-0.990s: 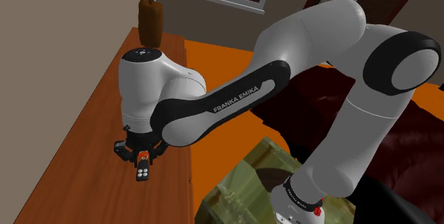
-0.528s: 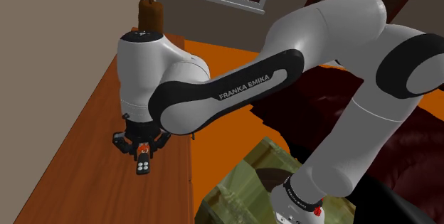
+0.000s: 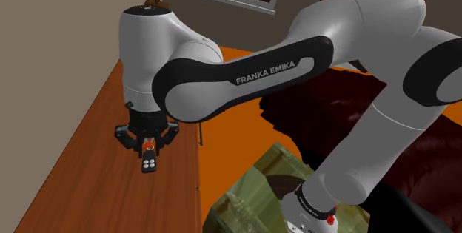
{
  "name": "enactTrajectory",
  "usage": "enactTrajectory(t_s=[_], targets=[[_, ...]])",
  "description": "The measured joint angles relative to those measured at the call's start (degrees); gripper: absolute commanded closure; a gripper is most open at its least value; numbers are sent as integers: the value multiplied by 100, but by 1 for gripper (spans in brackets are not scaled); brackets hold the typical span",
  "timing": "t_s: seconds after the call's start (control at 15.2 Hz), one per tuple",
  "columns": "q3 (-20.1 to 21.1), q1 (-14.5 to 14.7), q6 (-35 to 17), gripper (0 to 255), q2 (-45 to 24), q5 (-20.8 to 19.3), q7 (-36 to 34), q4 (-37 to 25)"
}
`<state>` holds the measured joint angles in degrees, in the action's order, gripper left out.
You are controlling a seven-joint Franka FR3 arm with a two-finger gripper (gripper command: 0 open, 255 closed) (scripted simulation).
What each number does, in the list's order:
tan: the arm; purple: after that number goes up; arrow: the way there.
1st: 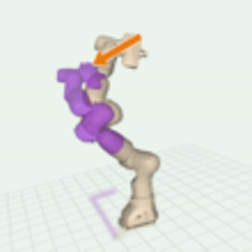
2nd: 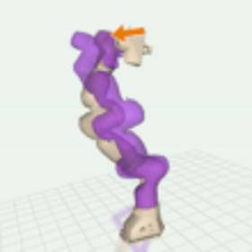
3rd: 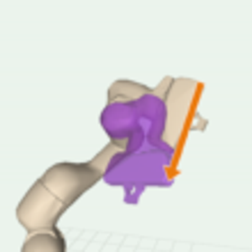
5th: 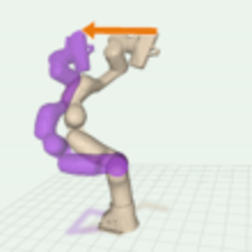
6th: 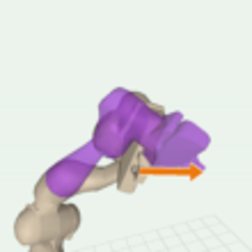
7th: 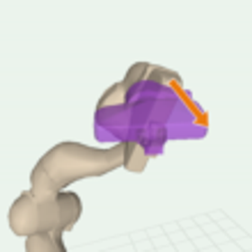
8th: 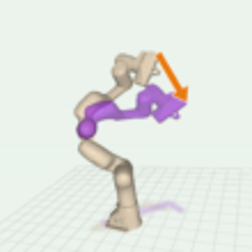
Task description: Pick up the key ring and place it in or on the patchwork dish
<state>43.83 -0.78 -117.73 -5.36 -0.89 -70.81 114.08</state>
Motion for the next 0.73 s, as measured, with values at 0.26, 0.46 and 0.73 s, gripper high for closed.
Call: enactTrajectory(t_s=[0.26, 0.46, 0.73], targets=[[-61, -86, 187, 255, 30, 29, 159, -161], [-228, -274, 269, 255, -85, -43, 486, -320], [-450, -516, 367, 255, -286, -167, 911, -566]])
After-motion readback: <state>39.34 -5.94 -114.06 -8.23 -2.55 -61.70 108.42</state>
